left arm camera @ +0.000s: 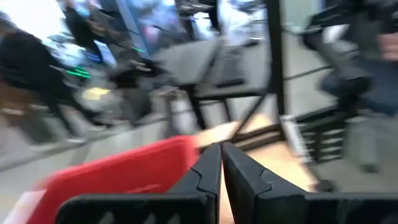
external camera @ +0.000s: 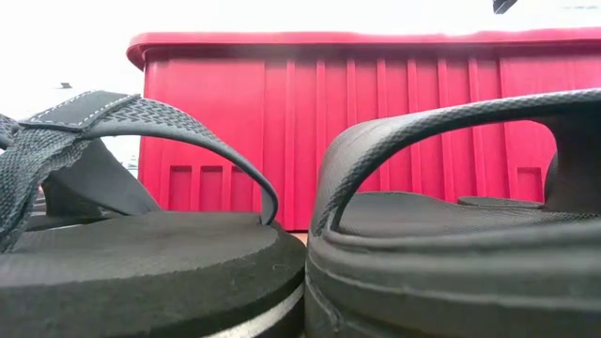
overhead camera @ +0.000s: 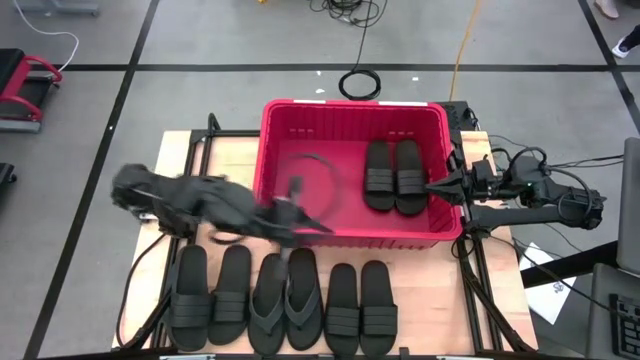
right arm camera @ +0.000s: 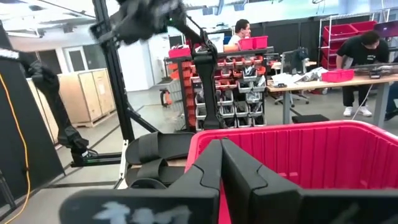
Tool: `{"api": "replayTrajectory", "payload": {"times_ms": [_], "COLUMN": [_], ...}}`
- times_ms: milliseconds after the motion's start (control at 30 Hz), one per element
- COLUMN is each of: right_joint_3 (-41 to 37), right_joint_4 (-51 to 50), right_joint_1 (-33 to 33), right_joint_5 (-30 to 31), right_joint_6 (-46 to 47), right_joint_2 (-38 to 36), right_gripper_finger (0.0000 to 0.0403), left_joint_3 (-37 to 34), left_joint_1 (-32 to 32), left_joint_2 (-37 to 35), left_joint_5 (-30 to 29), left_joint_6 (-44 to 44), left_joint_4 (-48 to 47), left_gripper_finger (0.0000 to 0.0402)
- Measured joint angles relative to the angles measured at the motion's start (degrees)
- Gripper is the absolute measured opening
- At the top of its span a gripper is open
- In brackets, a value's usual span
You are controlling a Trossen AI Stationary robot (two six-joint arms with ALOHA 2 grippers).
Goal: Pick and place slides into bin
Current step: Put the slide into the bin
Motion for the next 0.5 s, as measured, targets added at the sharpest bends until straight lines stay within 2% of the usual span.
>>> {"api": "replayTrajectory", "payload": {"times_ms": [67, 133, 233, 400, 500], "right_joint_3": [0.0, 0.0, 0.0, 0.0, 0.0], "right_joint_4": [0.0, 0.2, 0.4, 0.5, 0.8], "right_joint_1": [0.0, 0.0, 0.0, 0.0, 0.0], "right_joint_5": [0.0, 0.0, -0.1, -0.2, -0.2], "right_joint_6": [-0.1, 0.8, 0.6, -2.4, -3.9], "right_joint_2": [0.0, 0.0, 0.1, 0.2, 0.2], "right_gripper_finger": [0.0000, 0.0000, 0.0000, 0.0000, 0.0000], "left_joint_3": [-1.1, -3.6, -9.5, -23.5, -33.0], "left_joint_1": [-0.1, 0.3, 1.6, 6.5, 9.3], "left_joint_2": [-3.6, -7.6, -13.4, -20.1, -22.9], "left_joint_5": [-4.2, -6.0, -4.6, -2.9, -1.4], "left_joint_6": [2.2, 3.1, 3.3, 2.3, -0.3], "left_joint_4": [-0.9, 0.2, 6.4, 16.6, 30.0], "left_gripper_finger": [0.0026, 0.0026, 0.0026, 0.0026, 0.0026]}}
